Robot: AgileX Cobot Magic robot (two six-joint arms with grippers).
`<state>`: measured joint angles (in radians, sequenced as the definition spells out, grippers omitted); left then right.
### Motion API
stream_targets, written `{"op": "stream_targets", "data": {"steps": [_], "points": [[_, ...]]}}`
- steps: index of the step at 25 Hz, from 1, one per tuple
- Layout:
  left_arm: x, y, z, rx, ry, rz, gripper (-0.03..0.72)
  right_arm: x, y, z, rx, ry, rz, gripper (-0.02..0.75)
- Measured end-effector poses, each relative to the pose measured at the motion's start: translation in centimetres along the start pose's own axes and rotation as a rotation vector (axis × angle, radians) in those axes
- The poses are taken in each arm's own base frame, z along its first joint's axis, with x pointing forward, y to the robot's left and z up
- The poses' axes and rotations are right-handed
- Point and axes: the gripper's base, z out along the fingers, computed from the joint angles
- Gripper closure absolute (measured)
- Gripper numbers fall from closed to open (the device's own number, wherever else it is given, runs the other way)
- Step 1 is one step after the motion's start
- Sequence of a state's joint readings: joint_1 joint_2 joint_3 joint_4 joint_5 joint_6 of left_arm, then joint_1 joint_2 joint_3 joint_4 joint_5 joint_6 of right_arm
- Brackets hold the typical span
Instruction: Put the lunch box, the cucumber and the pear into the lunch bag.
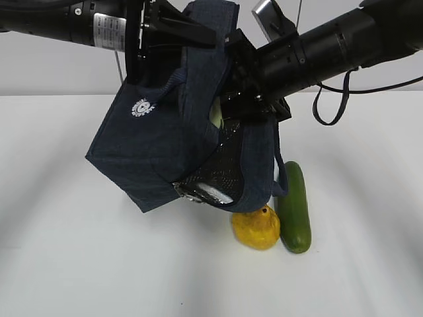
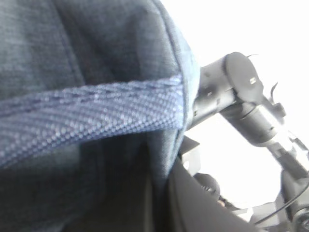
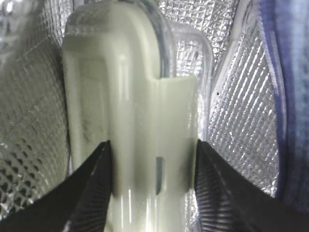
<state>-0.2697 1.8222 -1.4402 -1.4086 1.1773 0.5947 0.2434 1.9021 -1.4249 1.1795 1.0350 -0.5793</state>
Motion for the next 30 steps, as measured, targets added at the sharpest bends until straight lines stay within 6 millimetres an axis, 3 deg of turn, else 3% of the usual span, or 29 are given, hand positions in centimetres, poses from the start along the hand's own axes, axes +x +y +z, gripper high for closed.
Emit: {"op": "stream_targets", "data": {"steps": [7, 13, 15, 23, 30], "points": [[0.0, -0.1, 0.0, 0.007, -0.005, 0.000, 0.686, 0.0, 0.0, 0.0, -0.002, -0.001, 0.001, 0.364], [-0.6, 0.5, -1.1, -0.007, -0.037, -0.009, 0.686, 0.1, 0.3, 0.0, -0.020, 0.020, -0.011, 0.181], [-0.8, 1.2, -1.6, -0.030, -0.042, -0.014, 0.686, 0.2, 0.3, 0.0, -0.010, 0.035, -0.030, 0.158], [-1.1, 3.0, -3.4, -0.120, -0.044, -0.004, 0.686, 0.7, 0.4, -1.3, 0.101, 0.189, -0.154, 0.151], [-0.7, 4.5, -3.8, -0.295, 0.017, 0.068, 0.686, 1.5, -0.2, -4.1, 0.413, 0.283, -0.147, 0.151]]}}
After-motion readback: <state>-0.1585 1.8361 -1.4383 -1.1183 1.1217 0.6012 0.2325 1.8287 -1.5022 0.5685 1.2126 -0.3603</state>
